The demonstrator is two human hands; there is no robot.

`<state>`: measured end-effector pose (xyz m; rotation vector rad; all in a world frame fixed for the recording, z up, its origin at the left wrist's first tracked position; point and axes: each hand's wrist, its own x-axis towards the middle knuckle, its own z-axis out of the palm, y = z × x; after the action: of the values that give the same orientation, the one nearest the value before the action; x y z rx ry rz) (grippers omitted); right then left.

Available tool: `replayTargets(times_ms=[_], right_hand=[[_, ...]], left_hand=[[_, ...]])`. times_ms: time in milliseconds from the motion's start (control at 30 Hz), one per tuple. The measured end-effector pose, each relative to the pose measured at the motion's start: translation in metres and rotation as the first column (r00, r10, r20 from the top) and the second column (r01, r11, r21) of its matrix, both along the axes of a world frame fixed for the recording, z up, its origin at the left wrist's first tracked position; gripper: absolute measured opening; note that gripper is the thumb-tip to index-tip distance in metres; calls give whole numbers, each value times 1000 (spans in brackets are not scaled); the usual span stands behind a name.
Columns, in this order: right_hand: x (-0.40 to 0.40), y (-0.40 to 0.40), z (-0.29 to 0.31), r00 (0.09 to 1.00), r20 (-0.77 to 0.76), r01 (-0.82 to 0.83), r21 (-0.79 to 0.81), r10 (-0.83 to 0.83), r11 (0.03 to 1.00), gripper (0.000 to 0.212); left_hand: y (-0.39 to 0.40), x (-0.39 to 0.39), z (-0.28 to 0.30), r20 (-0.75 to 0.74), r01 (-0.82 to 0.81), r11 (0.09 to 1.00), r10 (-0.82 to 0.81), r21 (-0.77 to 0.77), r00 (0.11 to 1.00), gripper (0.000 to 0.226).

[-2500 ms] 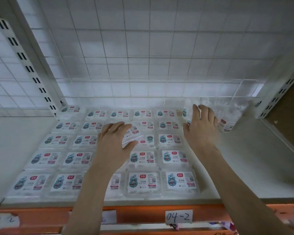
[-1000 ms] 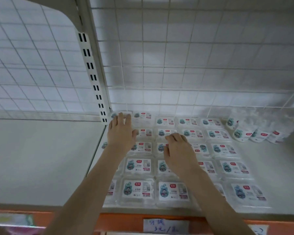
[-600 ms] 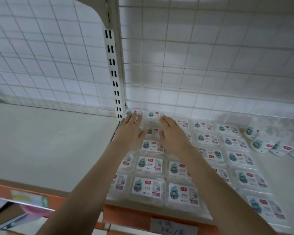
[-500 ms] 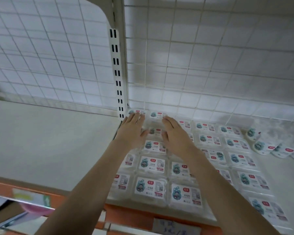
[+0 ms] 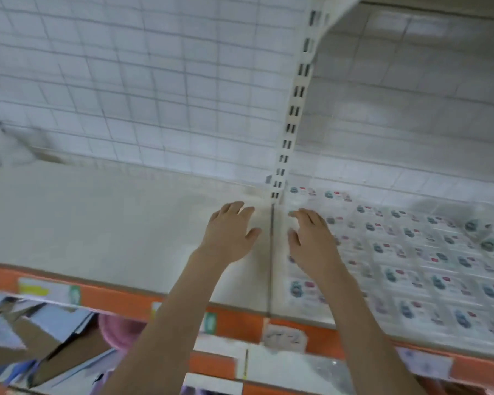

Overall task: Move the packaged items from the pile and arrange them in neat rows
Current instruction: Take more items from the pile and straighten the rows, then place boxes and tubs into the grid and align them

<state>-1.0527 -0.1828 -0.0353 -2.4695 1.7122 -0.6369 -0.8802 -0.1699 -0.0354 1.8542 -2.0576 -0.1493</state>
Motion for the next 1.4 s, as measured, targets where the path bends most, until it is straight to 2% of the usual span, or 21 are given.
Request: replayTargets(times_ms=[167,367,633,833,967,1133,1300,1400], right_hand=[[128,66,-24,988,156,-3,23,0,1000,37],[283,95,-36,983,146,-121,57,112,991,32],[447,86,-23,951,115,-301,116,288,947,36],[551,64,-20,931,116,-361,130,347,924,38],[603,44,-11,923,30,-385,111,384,916,42],[658,5,3,877,-206,-419,116,434,901,42],[703,-40,7,788,-391,-456,148,476,877,66],[719,-47,4,746,-440,-430,255,500,866,73]], left_hand=[[89,136,-28,-82,-199,980,199,6,977,45],[164,295,-34,-233,-409,906,376,-112,897,31],[201,446,-38,-236,-586,796,546,-152,804,20],[194,543,-28,-170,-658,737,636,-154,753,33],[186,593,-22,-203,-710,684,680,-169,704,28],[183,627,-27,-230,-714,685,678,-147,698,29],[163,661,-25,-237,-669,727,631,-153,739,29],[148,679,-19,-235,-624,763,584,-167,777,30]])
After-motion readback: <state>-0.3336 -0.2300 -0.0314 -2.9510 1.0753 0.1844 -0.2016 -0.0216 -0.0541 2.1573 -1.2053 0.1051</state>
